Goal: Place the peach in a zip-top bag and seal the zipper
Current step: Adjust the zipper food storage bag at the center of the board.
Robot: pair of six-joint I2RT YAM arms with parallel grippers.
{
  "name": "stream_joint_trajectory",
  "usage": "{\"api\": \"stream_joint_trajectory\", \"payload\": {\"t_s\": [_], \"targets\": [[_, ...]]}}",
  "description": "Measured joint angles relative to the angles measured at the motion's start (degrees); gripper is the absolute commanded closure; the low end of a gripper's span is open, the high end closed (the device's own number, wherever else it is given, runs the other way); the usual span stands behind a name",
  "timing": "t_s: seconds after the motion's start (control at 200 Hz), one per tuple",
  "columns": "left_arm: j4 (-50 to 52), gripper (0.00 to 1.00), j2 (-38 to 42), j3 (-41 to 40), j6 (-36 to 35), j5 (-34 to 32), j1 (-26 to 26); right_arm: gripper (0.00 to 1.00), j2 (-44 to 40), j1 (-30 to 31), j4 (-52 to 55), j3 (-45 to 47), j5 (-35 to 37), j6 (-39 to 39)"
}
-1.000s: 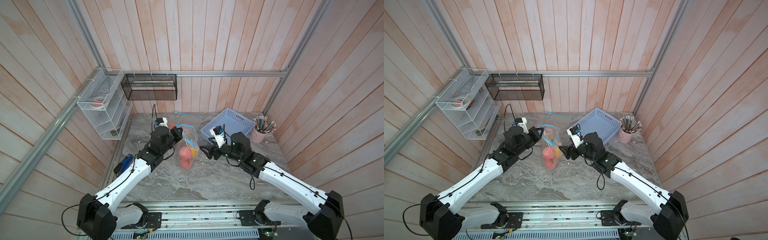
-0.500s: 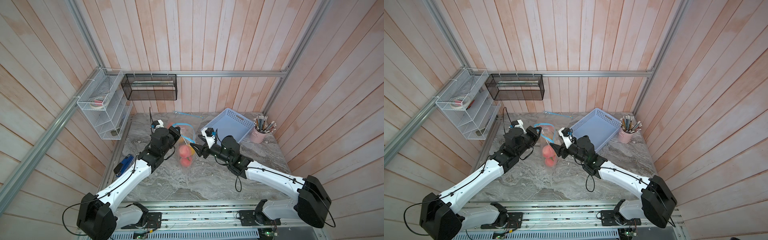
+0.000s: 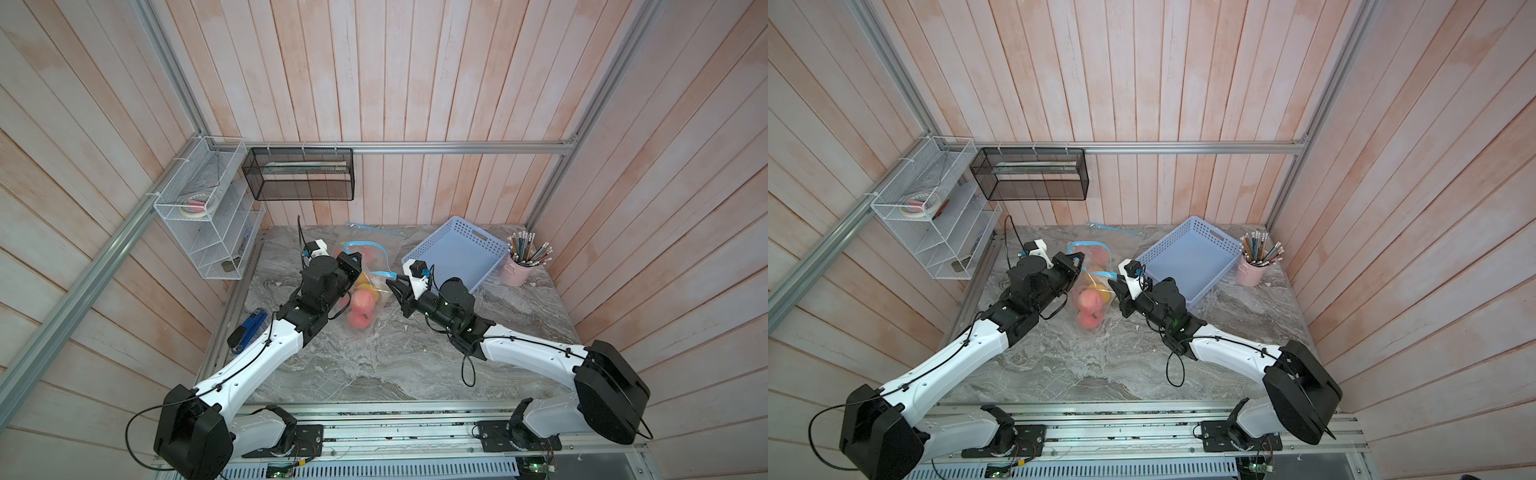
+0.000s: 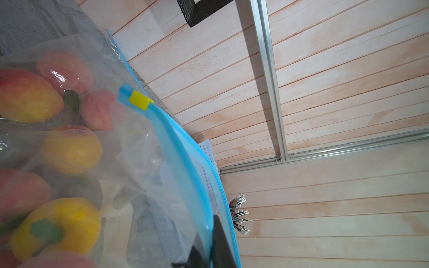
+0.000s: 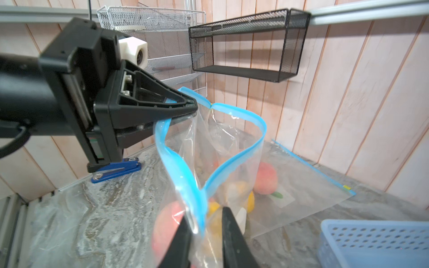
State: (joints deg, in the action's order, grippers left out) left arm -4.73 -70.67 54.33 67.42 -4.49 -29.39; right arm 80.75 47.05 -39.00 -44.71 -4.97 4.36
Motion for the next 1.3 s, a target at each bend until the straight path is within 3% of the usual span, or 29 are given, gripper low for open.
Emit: {"api": "stream_joint_trajectory", "payload": {"t_s": [0.145,0.275,0.435,0.525,0.675,0.82,0.95,1.09,1.3], "targets": [[-0.4,0.68,0.0,-0.1,-1.3,2.0,0.8,1.0,0.1,-0.9,-0.9,0.2,-0.2,0.1],[-0.8,0.46,0.1,-0.9,-2.9,4.9,2.7,1.0,0.0,-3.3,-1.7,1.0,-2.2,0.1],[-0.4,0.16,1.3,-2.9,-7.3,9.3,6.4,1.0,-0.4,-11.0,-1.0,1.8,-9.2,0.2],[0.0,0.08,2.8,-3.5,-12.5,11.8,7.8,1.0,-0.7,-17.0,-0.5,1.8,-15.0,0.0],[0.0,0.03,3.6,-3.6,-22.3,16.8,8.9,1.0,-0.8,-26.4,0.7,1.5,-25.9,-0.2],[-0.2,0.02,2.0,-3.6,-31.3,21.3,10.1,1.0,-0.5,-31.9,1.8,0.3,-34.9,-0.9],[-2.2,0.12,-1.6,-3.7,-39.1,28.1,12.0,1.0,0.5,-34.0,1.9,-1.6,-41.4,-1.3],[-9.9,0.14,-3.9,-7.1,-47.5,34.5,13.5,1.0,1.0,-34.6,1.9,-2.6,-45.6,-1.7],[-23.6,0.17,-6.8,-13.2,-53.8,43.5,17.0,1.0,1.0,-34.8,2.0,-2.6,-48.7,-2.1]]}}
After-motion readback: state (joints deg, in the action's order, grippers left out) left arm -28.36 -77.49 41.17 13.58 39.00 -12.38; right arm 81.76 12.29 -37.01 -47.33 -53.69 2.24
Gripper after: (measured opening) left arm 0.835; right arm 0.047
